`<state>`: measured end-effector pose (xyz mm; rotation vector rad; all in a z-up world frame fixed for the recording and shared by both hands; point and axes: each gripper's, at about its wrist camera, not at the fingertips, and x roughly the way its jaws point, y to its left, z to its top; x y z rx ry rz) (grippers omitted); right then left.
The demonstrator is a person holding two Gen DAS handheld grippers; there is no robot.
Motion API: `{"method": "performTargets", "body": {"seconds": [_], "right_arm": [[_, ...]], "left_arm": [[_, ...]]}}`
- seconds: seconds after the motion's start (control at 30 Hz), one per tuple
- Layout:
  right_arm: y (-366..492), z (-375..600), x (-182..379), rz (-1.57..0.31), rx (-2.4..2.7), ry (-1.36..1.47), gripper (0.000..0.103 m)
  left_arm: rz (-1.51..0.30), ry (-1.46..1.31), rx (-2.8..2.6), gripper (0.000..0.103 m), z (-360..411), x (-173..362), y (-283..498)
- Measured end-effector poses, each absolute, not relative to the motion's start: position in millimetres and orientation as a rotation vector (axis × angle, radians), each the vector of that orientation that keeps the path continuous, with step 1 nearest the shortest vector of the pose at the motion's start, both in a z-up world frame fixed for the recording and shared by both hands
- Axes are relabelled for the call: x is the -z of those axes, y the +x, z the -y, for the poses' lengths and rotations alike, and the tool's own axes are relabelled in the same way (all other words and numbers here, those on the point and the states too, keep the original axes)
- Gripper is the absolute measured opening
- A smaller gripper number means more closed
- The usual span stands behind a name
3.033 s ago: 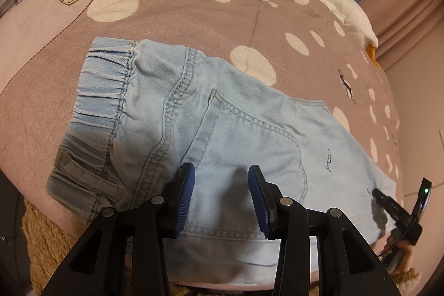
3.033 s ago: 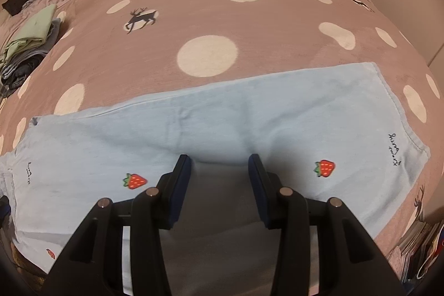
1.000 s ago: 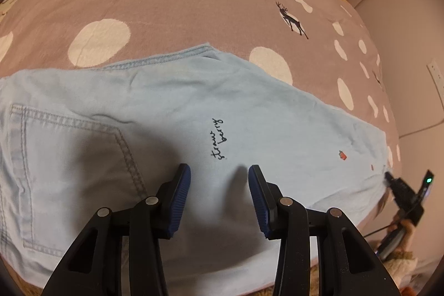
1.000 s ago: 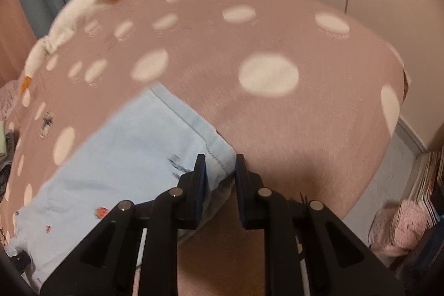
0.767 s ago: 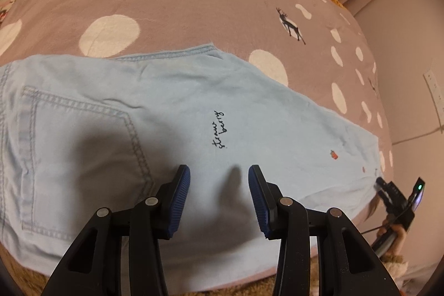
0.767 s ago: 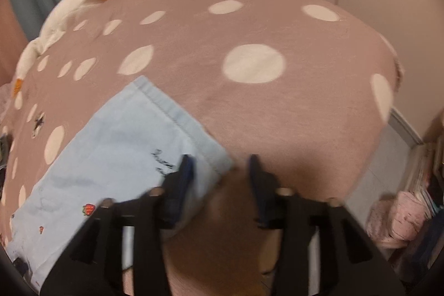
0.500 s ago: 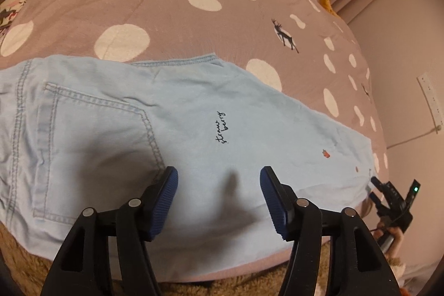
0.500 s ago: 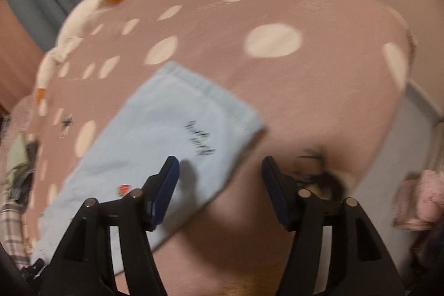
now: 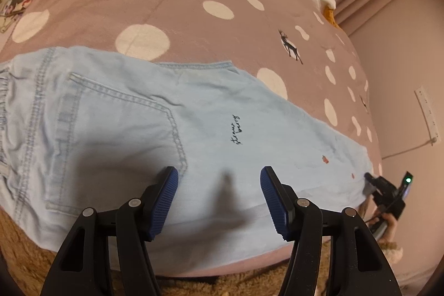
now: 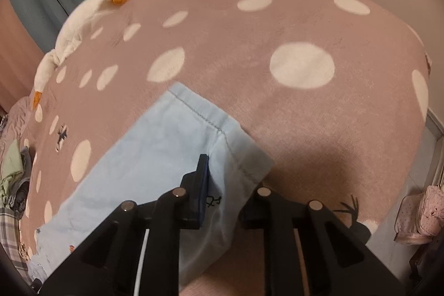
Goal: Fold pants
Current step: 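Lift the hems with the right gripper, fold them toward the waistband, release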
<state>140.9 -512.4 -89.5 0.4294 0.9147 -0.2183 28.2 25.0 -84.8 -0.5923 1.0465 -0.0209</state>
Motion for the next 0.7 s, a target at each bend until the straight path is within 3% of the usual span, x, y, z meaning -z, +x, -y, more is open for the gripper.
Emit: {"method": "performTargets", "body": {"seconds": [0.4, 0.7], "right_arm": [[108.6, 416.3, -30.8, -0.644, -0.091, 0.275, 0.016], [96.1, 285.1, -36.0, -0.674, -0.53, 0.163, 0.016]], "left_arm": [[-0.989, -0.595, -0.033, 0.061, -45.0, 72.3, 15.3], [-0.959, -0.604, -0.077, 0.061, -61.4, 69.2, 4.8]]}}
